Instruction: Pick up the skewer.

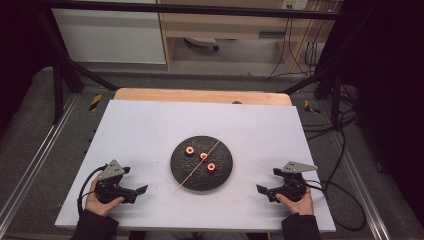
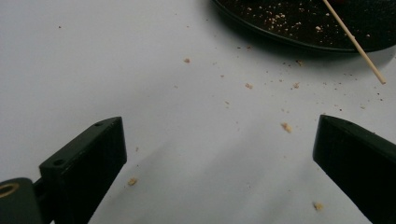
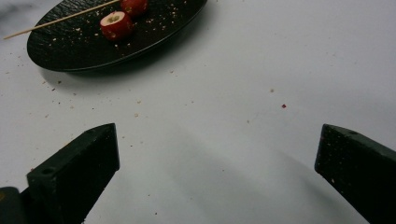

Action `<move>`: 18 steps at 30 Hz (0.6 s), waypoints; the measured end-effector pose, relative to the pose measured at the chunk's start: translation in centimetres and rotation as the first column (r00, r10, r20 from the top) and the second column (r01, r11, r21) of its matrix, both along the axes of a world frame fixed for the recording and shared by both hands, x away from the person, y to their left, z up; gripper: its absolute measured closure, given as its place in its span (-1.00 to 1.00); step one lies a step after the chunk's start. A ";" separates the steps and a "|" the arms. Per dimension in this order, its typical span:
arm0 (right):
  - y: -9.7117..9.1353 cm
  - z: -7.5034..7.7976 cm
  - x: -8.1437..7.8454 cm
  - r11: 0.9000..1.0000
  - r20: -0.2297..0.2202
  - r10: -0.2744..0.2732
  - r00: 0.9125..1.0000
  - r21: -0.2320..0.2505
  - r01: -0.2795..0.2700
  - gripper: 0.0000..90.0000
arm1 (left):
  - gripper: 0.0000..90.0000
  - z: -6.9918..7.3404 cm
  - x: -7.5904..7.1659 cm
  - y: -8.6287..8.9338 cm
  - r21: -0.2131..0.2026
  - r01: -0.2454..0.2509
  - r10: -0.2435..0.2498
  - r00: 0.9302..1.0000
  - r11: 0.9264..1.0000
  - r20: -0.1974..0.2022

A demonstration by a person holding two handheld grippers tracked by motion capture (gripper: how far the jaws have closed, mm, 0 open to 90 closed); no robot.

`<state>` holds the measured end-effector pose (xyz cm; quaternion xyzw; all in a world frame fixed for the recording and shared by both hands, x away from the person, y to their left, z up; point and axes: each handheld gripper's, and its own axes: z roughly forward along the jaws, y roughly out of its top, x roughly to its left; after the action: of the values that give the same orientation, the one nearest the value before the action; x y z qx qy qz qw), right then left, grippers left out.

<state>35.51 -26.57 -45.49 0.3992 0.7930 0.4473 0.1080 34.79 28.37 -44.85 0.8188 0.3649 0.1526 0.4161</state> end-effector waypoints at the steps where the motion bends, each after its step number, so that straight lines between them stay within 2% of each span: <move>1: 0.0 0.0 0.0 1.000 0.004 0.004 1.000 -0.003 -0.004 -0.98 | -0.95 0.0 0.0 0.0 0.001 0.000 0.000 1.000 1.000 -0.001; 18: 0.1 -0.1 0.1 1.000 -0.002 -0.001 1.000 -0.014 0.001 -0.98 | -0.96 0.4 -0.1 -0.9 0.002 0.020 -0.020 1.000 1.000 0.003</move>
<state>35.57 -26.42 -45.63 0.3992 0.7961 0.4413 0.1104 34.67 27.43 -44.47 0.8227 0.3558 0.1498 0.4173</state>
